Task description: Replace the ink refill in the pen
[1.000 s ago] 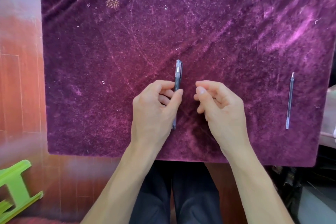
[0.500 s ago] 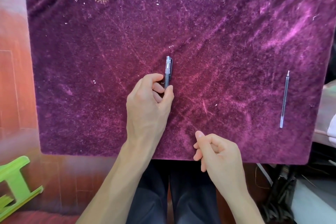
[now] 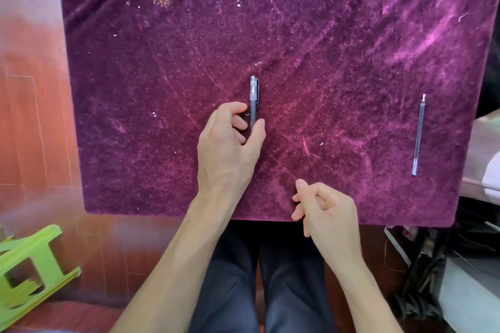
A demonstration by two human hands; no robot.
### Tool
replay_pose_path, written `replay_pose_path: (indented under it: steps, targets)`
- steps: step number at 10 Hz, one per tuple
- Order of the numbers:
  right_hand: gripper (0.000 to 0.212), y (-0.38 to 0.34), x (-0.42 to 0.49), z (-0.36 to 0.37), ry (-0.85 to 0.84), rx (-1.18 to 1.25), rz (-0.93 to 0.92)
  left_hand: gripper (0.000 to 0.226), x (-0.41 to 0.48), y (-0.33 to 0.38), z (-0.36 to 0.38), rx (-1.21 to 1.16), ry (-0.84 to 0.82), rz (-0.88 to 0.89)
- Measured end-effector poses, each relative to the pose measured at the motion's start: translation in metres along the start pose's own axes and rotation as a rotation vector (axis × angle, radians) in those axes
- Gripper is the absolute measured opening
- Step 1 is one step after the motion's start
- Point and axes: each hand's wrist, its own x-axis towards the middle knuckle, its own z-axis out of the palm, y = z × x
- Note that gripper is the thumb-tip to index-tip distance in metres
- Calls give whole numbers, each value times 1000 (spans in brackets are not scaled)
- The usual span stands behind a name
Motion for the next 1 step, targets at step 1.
replay_pose_path:
  steps: [1]
  targets:
    - [38,-5,-12,-6,19,-3,19,26,-8,4,-16,-34,-47,-94]
